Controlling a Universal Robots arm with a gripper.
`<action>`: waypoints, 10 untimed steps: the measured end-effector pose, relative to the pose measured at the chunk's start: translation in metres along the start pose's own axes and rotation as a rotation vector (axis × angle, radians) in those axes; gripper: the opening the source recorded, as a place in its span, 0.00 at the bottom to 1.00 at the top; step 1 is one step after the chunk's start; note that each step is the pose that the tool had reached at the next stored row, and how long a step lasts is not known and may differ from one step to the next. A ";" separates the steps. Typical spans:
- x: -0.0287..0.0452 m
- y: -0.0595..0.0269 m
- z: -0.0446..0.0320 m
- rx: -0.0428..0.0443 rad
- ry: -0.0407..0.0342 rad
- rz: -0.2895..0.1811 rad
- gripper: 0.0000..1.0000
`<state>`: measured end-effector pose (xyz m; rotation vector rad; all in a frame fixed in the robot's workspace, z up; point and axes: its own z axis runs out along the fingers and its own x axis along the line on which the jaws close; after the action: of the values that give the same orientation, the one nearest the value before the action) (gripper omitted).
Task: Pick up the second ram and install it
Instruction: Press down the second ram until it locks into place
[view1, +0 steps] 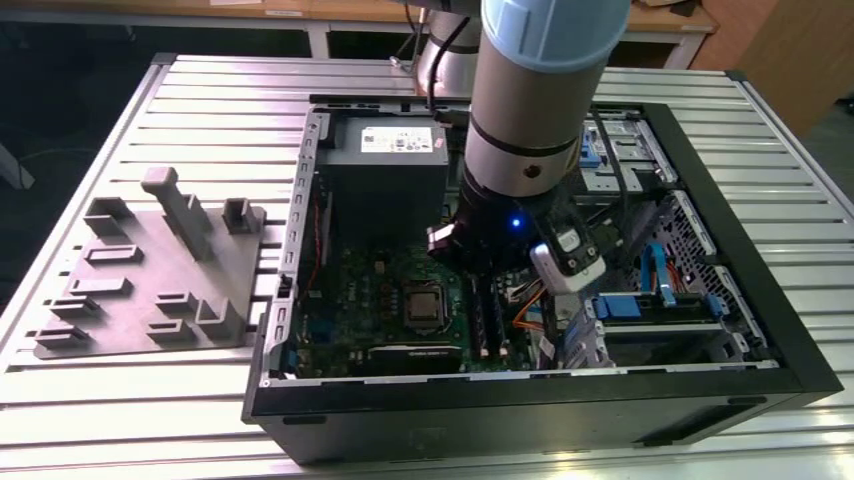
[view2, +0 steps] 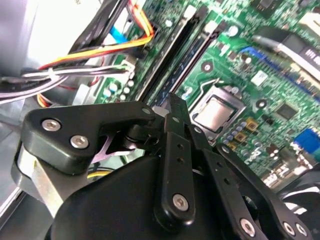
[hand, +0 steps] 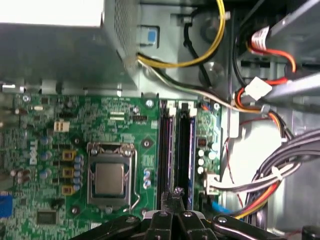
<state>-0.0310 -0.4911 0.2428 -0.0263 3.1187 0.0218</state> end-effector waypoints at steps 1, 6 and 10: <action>0.0000 0.0016 0.0000 0.0001 0.0000 0.000 0.10; -0.0005 0.0051 0.0001 0.0000 0.0000 0.000 0.10; -0.0006 0.0055 -0.0001 0.0001 0.0000 0.000 0.10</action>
<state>-0.0306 -0.4856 0.2430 -0.0264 3.1186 0.0217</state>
